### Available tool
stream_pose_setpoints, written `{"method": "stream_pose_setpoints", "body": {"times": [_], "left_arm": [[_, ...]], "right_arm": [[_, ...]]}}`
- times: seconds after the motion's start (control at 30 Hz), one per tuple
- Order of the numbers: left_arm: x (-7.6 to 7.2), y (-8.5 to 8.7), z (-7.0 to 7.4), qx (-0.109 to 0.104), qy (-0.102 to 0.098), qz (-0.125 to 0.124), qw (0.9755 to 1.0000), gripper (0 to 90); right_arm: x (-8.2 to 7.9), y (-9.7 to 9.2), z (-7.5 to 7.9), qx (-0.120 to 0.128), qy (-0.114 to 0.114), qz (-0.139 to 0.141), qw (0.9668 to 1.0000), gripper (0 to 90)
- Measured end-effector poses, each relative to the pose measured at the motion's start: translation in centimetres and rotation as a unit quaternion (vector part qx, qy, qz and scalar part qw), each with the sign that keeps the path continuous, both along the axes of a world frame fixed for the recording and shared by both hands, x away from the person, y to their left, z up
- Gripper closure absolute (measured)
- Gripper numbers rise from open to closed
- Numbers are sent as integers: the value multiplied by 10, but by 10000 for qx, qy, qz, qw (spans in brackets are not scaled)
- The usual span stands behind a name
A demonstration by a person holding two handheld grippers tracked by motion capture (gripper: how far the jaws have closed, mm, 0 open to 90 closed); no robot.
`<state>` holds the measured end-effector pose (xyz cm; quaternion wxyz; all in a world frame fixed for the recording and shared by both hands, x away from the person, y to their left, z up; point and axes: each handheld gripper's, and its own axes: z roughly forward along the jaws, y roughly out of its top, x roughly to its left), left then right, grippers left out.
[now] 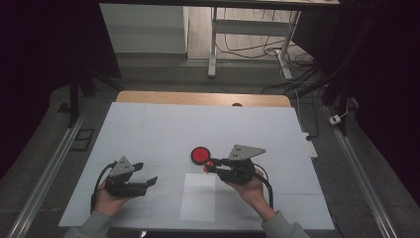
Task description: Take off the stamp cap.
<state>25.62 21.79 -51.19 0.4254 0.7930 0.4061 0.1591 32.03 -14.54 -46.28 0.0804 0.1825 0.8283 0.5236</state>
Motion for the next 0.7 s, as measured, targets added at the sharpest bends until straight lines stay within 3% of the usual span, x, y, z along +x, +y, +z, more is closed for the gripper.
{"method": "stream_pose_setpoints", "body": {"times": [0.7], "left_arm": [[4, -10, 9, -170, -78, -135, 9997, 250]], "right_arm": [[0, 2, -1, 5, 27, 17, 10000, 720]]}}
